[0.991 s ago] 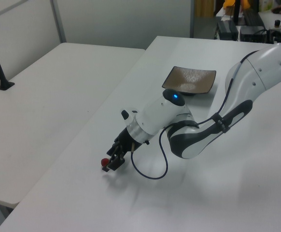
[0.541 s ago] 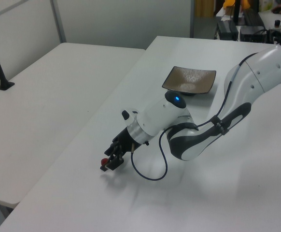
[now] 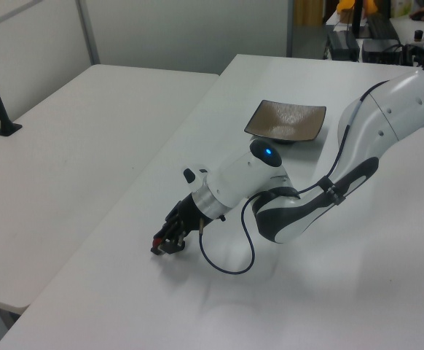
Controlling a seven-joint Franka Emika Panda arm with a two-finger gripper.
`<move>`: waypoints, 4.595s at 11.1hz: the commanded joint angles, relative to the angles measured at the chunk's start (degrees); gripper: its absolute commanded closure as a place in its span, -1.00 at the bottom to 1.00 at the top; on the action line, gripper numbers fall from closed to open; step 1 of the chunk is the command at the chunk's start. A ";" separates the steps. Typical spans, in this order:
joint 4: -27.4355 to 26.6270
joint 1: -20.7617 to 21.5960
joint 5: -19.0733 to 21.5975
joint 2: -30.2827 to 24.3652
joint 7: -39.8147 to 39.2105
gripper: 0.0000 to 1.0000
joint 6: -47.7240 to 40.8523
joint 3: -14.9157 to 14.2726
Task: Strawberries on a ceramic plate
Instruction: 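Lower the gripper around the strawberry and close it, then lift the held strawberry and carry it over the brown plate, then lower the strawberry onto the plate and open the gripper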
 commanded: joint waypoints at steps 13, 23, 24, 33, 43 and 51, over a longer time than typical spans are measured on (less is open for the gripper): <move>-15.55 -10.72 -0.18 -23.98 1.29 0.40 -1.80 2.71; -32.43 -27.25 1.13 -46.23 0.50 0.38 -15.52 7.65; -34.19 -28.92 2.18 -47.55 -0.64 0.38 -15.52 7.65; -44.47 -41.67 33.71 -49.84 -41.54 0.38 -15.70 7.57; -53.28 -47.04 73.53 -45.64 -94.56 0.38 -15.61 7.48; -51.79 -47.04 84.20 -40.53 -109.98 0.35 -15.08 7.48</move>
